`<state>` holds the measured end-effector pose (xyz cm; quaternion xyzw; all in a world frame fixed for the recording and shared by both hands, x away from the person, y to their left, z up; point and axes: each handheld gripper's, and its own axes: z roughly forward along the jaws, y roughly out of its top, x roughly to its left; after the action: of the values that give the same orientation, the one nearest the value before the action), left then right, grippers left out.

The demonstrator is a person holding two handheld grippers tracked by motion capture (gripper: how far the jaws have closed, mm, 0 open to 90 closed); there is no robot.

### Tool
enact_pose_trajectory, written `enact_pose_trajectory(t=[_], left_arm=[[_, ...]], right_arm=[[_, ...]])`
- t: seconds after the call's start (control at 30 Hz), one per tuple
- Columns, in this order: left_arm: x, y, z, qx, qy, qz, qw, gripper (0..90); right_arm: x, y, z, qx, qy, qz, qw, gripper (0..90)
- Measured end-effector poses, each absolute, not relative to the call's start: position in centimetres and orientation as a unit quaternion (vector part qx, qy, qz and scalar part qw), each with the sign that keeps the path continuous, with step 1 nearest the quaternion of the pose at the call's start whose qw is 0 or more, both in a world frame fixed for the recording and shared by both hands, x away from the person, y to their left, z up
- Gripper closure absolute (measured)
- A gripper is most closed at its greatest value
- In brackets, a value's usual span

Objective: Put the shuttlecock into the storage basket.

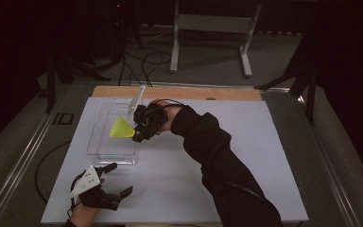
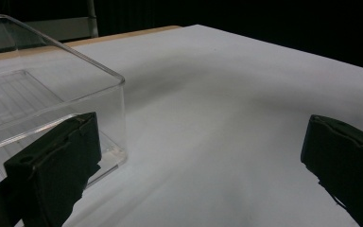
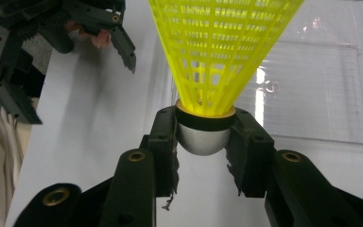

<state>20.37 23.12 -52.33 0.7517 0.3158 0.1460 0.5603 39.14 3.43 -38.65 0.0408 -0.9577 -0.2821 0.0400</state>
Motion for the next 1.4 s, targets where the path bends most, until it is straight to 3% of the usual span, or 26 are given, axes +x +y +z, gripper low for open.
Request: enact_pose_trajectory(t=[1.4], left_arm=[[20.4, 23.2, -52.4, 0.750, 0.315, 0.140, 0.564, 0.0]], right_arm=[[40.0, 8.5, -44.1, 0.028, -0.972, -0.228, 0.046, 65.3]])
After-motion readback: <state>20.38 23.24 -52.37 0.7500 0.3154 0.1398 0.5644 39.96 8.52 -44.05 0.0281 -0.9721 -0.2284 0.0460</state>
